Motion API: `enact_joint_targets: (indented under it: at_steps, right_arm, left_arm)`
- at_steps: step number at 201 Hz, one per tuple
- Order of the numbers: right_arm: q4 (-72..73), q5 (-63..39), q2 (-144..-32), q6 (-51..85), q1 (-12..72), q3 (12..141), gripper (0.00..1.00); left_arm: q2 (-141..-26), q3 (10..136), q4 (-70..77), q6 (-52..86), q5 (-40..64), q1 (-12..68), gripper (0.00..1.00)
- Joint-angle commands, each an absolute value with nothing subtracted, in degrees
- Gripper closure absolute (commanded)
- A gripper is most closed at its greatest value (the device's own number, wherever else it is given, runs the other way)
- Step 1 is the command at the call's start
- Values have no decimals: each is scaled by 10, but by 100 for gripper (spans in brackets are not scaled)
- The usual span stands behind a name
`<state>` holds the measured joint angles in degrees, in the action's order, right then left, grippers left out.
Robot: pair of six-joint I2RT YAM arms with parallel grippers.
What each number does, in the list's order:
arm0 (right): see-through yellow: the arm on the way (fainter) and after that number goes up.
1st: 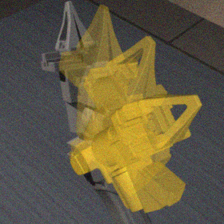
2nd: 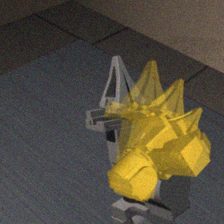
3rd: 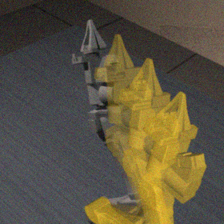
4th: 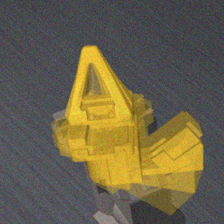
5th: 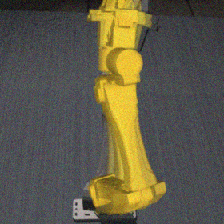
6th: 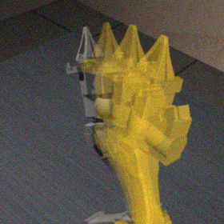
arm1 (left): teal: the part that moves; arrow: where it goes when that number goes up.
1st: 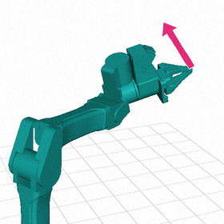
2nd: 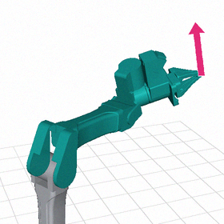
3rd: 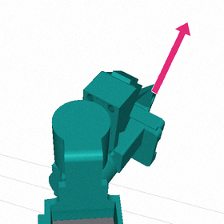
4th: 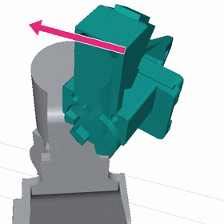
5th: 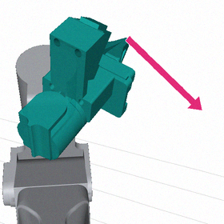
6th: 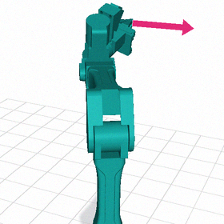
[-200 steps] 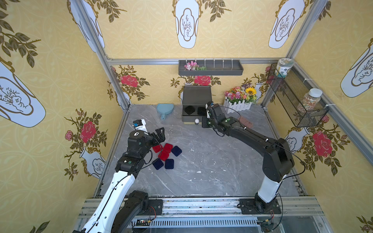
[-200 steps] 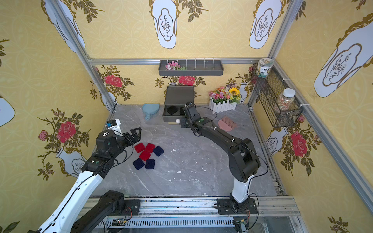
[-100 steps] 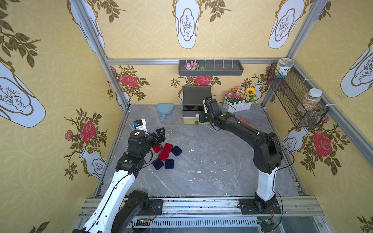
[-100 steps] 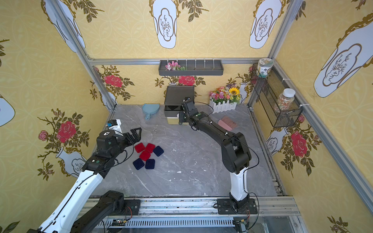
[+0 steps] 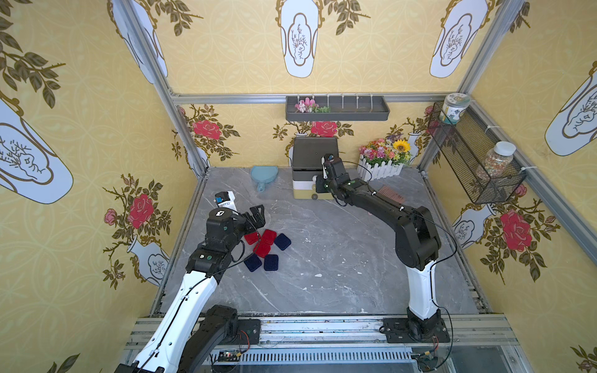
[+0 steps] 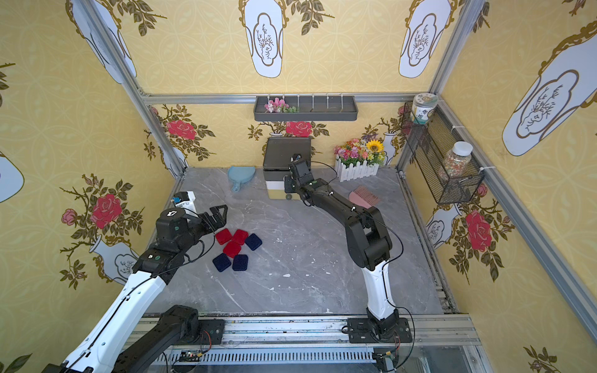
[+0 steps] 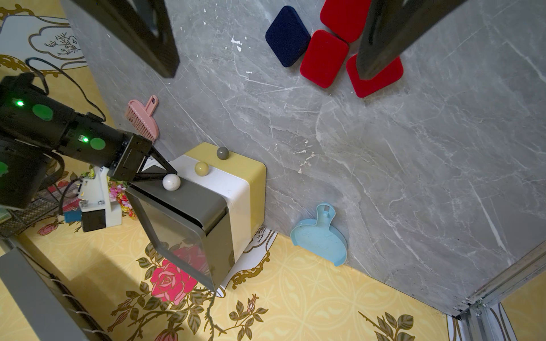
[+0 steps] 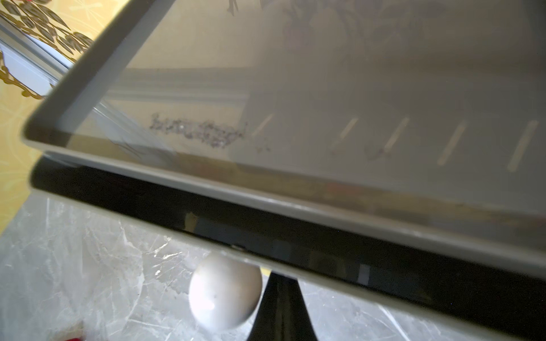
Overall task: Place the brooch boxes into the drawer by color
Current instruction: Close the drawer in the storage box, then open the drawer in the storage box.
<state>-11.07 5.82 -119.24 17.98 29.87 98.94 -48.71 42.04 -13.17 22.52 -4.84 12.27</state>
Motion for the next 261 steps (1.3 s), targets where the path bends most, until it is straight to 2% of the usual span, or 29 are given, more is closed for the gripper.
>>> enact_joint_targets:
  at_steps: [1, 92, 133, 163, 195, 218, 225, 238, 261]
  right_arm:
    - [-51, 73, -1199, 172, 298, 991, 96]
    - [15, 101, -1196, 171, 298, 949, 93]
    - [31, 89, -1189, 176, 298, 934, 85]
    - [44, 67, -1147, 193, 298, 886, 75]
    - [63, 55, -1078, 213, 294, 807, 74]
    - [67, 9, -1026, 245, 280, 750, 74]
    - [74, -12, -1010, 258, 276, 730, 69]
    - [102, -72, -987, 296, 262, 689, 46]
    - [196, -164, -963, 386, 240, 611, 30]
  left_arm:
    - [-489, 413, -108, 237, -32, 122, 0]
    - [-494, 419, -109, 238, -24, 123, 0]
    - [-501, 417, -104, 238, -25, 122, 0]
    - [-504, 417, -103, 238, -27, 122, 0]
    - [-501, 415, -103, 239, -29, 122, 0]
    - [-502, 413, -100, 240, -30, 122, 0]
    - [-502, 412, -99, 240, -30, 123, 0]
    - [-503, 411, -98, 241, -29, 122, 0]
    - [-504, 411, -96, 242, -24, 122, 0]
